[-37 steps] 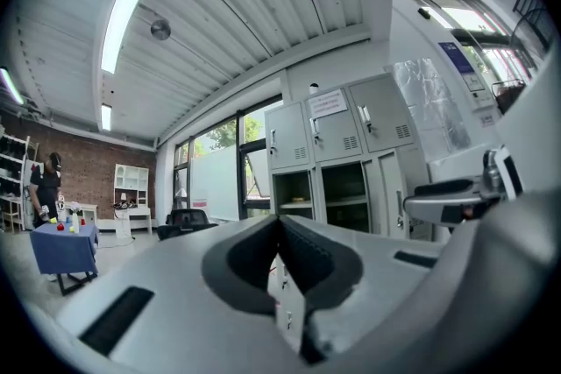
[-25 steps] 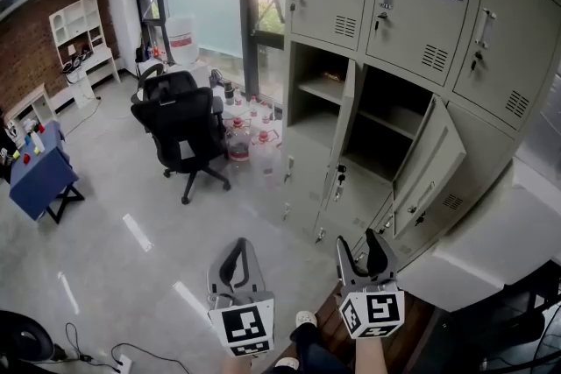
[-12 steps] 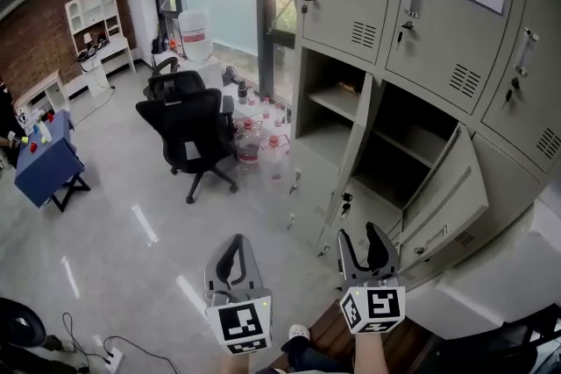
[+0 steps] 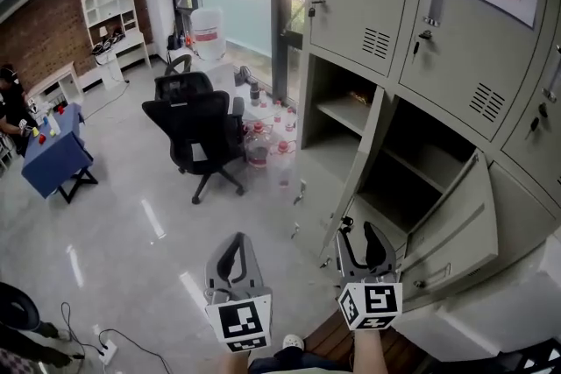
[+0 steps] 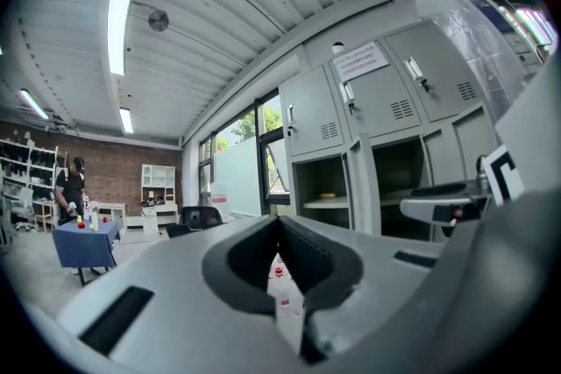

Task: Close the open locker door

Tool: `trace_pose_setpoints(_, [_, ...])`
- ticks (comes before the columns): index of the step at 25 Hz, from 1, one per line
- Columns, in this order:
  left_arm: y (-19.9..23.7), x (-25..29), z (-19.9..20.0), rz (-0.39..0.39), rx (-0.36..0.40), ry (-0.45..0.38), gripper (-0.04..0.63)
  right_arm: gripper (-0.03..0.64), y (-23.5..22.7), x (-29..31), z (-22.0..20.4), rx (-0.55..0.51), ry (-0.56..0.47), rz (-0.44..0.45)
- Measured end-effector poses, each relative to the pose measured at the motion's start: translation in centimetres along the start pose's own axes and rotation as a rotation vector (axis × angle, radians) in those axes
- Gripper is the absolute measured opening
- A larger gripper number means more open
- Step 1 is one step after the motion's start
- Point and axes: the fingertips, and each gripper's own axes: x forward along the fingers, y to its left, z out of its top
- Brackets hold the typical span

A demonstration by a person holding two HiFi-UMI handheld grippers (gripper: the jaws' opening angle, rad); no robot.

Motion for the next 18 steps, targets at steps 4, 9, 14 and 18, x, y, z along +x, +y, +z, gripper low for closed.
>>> trace_pose_setpoints(4, [-0.5,1.0,-0.4,0.013,0.000,0.014,0.002,0.235,-0.5,1.5,-1.1,0.003,0.023,0.033])
trace_pose_setpoints(9, [-0.8,1.5,-0.9,0.028,-0.004,0.028,0.002,0.235,-1.1,2.9,-2.4,0.010,0.041,0.062])
trace_pose_setpoints(14, [-1.3,2.0,-0.9,0.030,0.001,0.028,0.002,0.234,-1.6,4.2,-3.7,0.024,0.062,0.080])
trace_pose_setpoints(18, [-1.5,2.5,-1.1,0.032,-0.001,0.035,0.002,0.233,-2.2,5.2,-4.6,0.018,0.081,0.083])
